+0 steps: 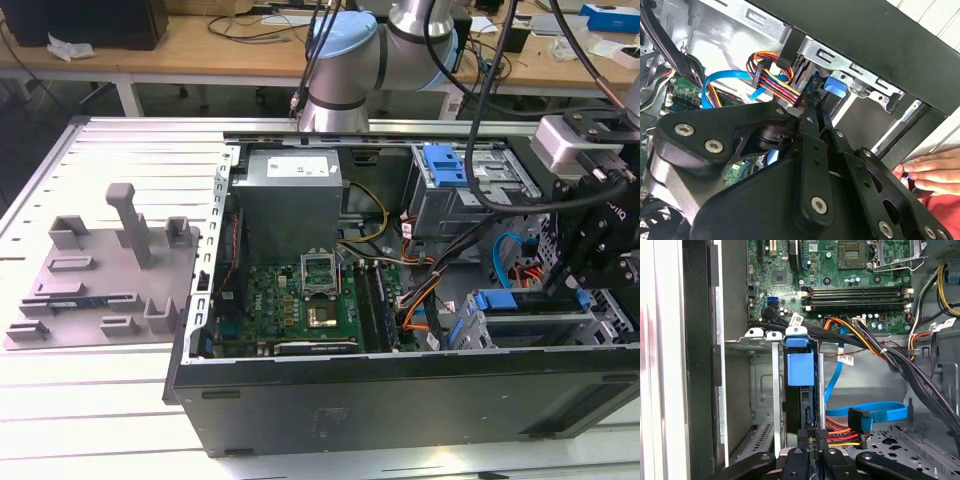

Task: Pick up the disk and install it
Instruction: 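Insert the first disk wire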

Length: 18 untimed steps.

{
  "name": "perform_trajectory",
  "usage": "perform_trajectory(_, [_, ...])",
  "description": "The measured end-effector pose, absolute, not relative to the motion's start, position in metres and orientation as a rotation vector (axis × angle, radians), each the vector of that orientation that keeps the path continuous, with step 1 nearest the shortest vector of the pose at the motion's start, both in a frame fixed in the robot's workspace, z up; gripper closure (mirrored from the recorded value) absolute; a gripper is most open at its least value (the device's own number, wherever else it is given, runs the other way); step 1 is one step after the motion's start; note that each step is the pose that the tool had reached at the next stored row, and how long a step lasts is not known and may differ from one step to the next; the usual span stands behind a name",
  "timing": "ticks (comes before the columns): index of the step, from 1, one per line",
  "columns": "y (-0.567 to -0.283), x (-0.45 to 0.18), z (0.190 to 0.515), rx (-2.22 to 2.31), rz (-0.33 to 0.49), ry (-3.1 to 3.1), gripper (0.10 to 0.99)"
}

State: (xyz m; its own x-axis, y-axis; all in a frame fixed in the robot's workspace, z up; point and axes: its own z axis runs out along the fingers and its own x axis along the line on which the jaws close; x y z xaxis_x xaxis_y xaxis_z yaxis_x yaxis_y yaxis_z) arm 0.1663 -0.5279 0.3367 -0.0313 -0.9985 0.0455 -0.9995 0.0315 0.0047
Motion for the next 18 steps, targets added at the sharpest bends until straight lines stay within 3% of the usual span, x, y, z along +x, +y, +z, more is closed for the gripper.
perform_trajectory(7, [-0.529, 0.166, 0.334, 2.161, 0.042, -2.231, 0.910])
perform_trajectory(8, [-0.529, 0.166, 0.334, 2.162, 0.042, -2.231, 0.851])
perform_trajectory(10, [-0.529, 0.166, 0.335, 2.161, 0.044, -2.230, 0.851])
perform_trajectory(11, [-0.529, 0.166, 0.335, 2.161, 0.043, -2.230, 0.784])
perform_trajectory(18, [-0.527, 0.166, 0.357, 2.158, 0.050, -2.227, 0.784])
